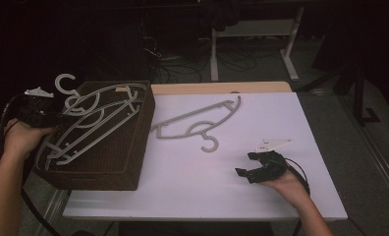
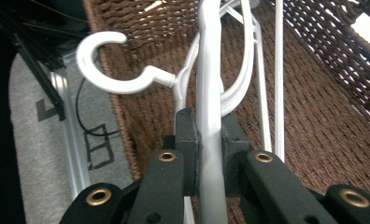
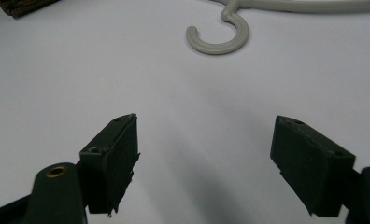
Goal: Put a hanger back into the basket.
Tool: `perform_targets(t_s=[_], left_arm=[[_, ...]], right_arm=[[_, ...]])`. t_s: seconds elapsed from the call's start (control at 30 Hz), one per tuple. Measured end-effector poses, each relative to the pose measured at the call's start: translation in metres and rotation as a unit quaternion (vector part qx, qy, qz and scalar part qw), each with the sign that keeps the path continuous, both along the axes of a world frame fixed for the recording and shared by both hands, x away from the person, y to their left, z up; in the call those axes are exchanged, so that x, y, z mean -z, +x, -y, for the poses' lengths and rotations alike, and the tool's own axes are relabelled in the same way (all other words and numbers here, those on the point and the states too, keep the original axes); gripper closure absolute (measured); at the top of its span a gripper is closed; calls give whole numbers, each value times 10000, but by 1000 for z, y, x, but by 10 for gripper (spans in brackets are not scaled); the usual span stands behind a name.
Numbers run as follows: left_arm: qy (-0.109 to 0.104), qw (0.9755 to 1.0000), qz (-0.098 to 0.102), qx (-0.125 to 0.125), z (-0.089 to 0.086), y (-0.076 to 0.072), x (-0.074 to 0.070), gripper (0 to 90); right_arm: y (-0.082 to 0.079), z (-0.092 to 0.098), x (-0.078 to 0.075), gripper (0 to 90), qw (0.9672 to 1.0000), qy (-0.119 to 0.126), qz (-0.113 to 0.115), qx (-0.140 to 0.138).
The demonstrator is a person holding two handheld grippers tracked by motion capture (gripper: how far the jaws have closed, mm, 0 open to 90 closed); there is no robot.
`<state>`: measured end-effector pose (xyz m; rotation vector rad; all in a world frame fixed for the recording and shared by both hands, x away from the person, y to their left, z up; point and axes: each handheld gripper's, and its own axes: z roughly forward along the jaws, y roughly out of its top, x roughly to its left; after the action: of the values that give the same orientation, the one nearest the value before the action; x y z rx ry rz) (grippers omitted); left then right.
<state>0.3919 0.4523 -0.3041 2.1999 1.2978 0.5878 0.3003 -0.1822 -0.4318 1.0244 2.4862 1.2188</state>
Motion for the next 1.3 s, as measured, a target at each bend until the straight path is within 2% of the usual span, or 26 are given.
perform_targets(t_s=[0.1,0.33,0.4,0.47,0.57,0.67,0.8,0.9,0.97,1.03,1.07,1.1,1.17,1.27,1.3], left_arm=[[142,9998,-139,7,5,4,5,819],[157,9993,-330,-49,7,10,23,805],[227,9991,-339,-130,6,10,29,676],[45,9994,-265,-211,2,10,30,582],[-133,9996,-82,-256,0,7,24,502],[-311,9994,106,-117,7,4,15,437],[-552,9976,384,175,29,-2,0,364],[-684,9951,529,474,54,-5,-8,326],[-731,9943,554,544,59,-6,-10,306],[-996,9887,730,848,88,-11,-21,276],[-996,9887,730,848,88,-11,-21,273],[-1115,9851,813,1030,105,-15,-26,260],[-1176,9817,882,1212,121,-18,-30,246],[-1347,9749,977,1480,146,-25,-33,234],[-1347,9749,977,1480,146,-25,-33,229]], right_arm=[[0,0,0,227,10000,-13,-3,-1],[-1,0,0,227,10000,-13,2,-3],[-1,1,-1,227,10000,-8,-5,6],[-1,1,-1,227,10000,-4,8,8],[-1,1,-1,227,10000,-7,14,2],[-1,0,-1,227,10000,0,16,0],[-1,-1,-1,227,10000,-11,22,-9],[-1,-1,-1,227,10000,-3,26,-13],[-1,0,-1,227,10000,-4,29,-18],[-2,1,-2,227,10000,30,39,-8],[-2,1,-2,227,10000,30,39,-8],[-2,1,-2,228,10000,36,39,-14],[-2,1,-2,228,10000,37,43,-19],[-2,1,-3,228,10000,45,49,-25],[-2,1,-3,228,10000,40,50,-28]])
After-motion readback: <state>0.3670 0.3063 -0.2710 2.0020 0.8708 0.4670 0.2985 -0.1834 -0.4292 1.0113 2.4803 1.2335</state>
